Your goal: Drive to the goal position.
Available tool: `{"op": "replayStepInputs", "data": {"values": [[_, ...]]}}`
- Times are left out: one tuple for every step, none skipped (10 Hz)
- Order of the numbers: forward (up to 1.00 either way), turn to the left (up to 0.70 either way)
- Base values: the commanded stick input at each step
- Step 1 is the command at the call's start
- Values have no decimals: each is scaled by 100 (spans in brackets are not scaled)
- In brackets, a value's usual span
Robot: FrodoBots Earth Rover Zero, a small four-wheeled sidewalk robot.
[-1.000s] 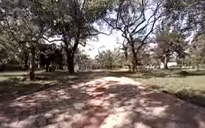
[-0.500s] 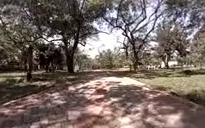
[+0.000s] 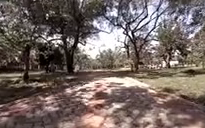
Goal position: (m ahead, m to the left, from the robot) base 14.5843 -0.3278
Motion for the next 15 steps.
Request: {"op": "replayStepInputs", "data": {"values": [[70,0],[70,0],[70,0],[70,0],[70,0],[70,0],[70,0],[70,0],[70,0],[70,0],[70,0],[70,0],[70,0],[70,0],[70,0]]}}
